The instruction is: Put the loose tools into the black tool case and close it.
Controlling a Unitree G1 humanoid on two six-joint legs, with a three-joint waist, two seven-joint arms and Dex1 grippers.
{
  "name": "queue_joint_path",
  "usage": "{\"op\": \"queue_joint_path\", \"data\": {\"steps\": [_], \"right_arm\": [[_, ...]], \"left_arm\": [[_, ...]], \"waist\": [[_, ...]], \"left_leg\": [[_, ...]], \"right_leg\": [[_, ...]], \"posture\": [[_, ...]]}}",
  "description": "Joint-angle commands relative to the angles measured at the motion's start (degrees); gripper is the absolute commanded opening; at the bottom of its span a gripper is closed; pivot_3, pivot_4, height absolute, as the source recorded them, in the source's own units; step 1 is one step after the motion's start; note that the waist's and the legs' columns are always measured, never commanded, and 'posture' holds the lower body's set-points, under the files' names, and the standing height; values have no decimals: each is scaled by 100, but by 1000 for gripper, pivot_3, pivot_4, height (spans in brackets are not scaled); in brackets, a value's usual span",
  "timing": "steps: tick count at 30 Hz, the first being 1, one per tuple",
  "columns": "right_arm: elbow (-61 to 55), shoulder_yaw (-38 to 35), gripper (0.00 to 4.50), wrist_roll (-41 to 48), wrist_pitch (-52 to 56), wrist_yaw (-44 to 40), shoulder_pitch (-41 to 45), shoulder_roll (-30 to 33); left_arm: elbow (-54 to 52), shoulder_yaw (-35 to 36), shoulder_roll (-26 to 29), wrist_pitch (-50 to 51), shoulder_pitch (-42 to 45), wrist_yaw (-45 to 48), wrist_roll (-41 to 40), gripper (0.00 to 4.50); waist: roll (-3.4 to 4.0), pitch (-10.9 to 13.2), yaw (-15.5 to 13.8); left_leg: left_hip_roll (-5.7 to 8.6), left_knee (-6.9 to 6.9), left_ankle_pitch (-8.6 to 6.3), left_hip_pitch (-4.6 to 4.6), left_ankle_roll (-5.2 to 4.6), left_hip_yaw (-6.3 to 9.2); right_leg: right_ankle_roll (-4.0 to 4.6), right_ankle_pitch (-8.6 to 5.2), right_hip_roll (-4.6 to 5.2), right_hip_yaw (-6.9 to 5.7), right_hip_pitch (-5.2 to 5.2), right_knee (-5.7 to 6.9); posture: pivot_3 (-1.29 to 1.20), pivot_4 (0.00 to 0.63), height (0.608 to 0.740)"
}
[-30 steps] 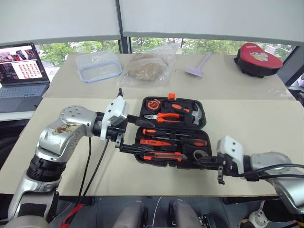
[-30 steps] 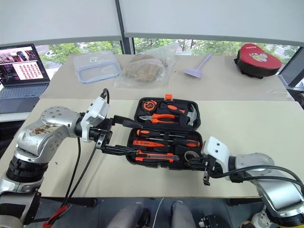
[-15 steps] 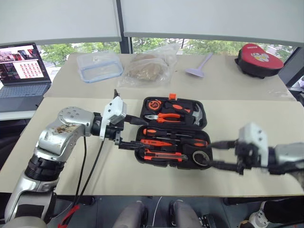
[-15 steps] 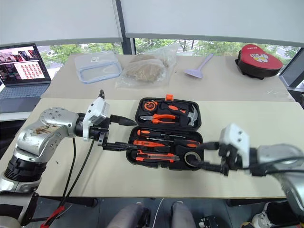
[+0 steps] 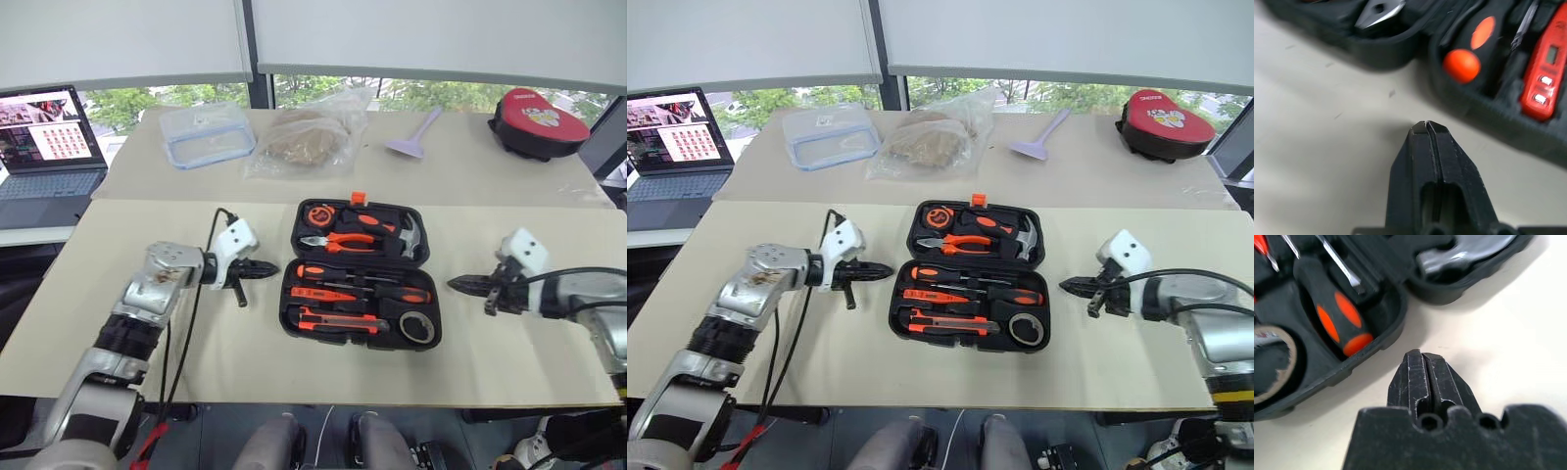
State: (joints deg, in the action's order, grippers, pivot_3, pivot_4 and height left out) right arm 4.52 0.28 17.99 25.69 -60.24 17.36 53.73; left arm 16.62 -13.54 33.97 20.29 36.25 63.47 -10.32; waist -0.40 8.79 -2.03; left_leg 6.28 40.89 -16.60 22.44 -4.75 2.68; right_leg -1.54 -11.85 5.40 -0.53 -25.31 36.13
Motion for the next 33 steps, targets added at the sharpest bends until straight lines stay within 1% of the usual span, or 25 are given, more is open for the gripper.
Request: {"op": "queue_joint_path", "data": {"steps": [1, 4, 6, 12, 14, 17, 22, 25, 27, 28, 30, 31, 33], "right_arm": [[-206, 266, 0, -169, -345, -400, 175, 5], [-498, 275, 0, -131, -417, -639, 5, 70], [-713, 214, 0, -157, -570, -763, -232, 170], [-1651, -353, 0, 85, -612, -906, -1264, 400], [-1942, -573, 0, 63, -609, -831, -1678, 416], [-2116, -776, 0, -43, -635, -684, -2060, 395], [-2129, -1112, 0, -228, -682, -390, -2447, 365], [-2069, -1455, 0, -186, -501, -260, -2576, 446], [-1969, -1771, 575, 123, -24, -149, -2344, 457], [-1944, -1854, 785, 216, 133, -111, -2257, 449], [-1688, -1977, 1410, 616, 929, 227, -1591, 296], [-1539, -1996, 1847, 808, 1329, 420, -1228, 196], [-1259, -1937, 2438, 1038, 2013, 807, -547, -24]], "left_arm": [[-506, -138, -27, 161, 55, 536, -212, 18], [-1068, -120, 31, 399, -139, 870, -477, 18], [-1430, -190, 169, 415, -335, 1098, -505, 18], [-2115, -127, 499, 338, -956, 1245, -477, 18], [-2335, -68, 585, 376, -1170, 1245, -530, 18], [-2540, 5, 616, 449, -1366, 1160, -593, 18], [-2760, 199, 617, 703, -1610, 878, -679, 18], [-2781, 472, 779, 942, -1727, 738, -796, 18], [-2460, 769, 904, 1352, -1532, 599, -934, 518], [-2361, 843, 934, 1477, -1460, 548, -976, 698], [-1806, 1041, 826, 2021, -933, 261, -1095, 1405], [-1542, 1082, 739, 2292, -653, 108, -1129, 1838], [-1131, 1060, 552, 2658, -192, -18, -1207, 2526]], "waist": [[0, 0, 8], [1, 0, 6], [2, -1, -4], [5, -3, -18], [5, -3, -18], [6, -3, -17], [6, -3, -30], [6, -3, -30], [5, -3, -17], [5, -3, -13], [4, -2, -6], [2, -1, -5], [1, -1, -4]], "left_leg": [[0, 0, 0, 0, 0, 0], [-1, 1, 0, 10, 0, 2], [-1, 3, 0, 20, 0, 3], [-1, 7, 1, 51, 0, 3], [-2, 7, 1, 52, 0, 3], [-2, 7, 0, 48, 0, 2], [-1, 8, 1, 46, 0, 3], [-1, 9, 0, 45, 0, 2], [-1, 9, 1, 43, 0, 1], [-2, 9, 1, 41, 1, 1], [-4, 8, 4, 39, 6, 2], [-6, 8, 5, 30, 8, 2], [-4, 8, 14, 34, 11, 2]], "right_leg": [[0, 0, 0, 0, -2, 0], [0, 0, -1, -1, -12, 3], [0, 0, -1, -3, -23, 4], [0, 0, -1, -3, -61, 9], [0, 0, -2, -3, -62, 9], [0, 0, -2, 0, -55, 7], [0, 0, -1, -1, -49, 6], [0, 0, -1, 0, -48, 7], [0, 0, -2, 2, -46, 7], [0, 0, -3, 2, -46, 8], [4, 2, -5, 1, -46, 11], [7, 4, -7, 0, -36, 11], [11, 12, -6, -3, -36, 8]], "posture": [[0, 150, 722], [0, 150, 722], [0, 150, 722], [0, 150, 722], [0, 150, 722], [0, 150, 722], [0, 150, 722], [0, 150, 722], [0, 150, 722], [0, 150, 722], [0, 150, 722], [0, 150, 722], [0, 150, 722]]}}
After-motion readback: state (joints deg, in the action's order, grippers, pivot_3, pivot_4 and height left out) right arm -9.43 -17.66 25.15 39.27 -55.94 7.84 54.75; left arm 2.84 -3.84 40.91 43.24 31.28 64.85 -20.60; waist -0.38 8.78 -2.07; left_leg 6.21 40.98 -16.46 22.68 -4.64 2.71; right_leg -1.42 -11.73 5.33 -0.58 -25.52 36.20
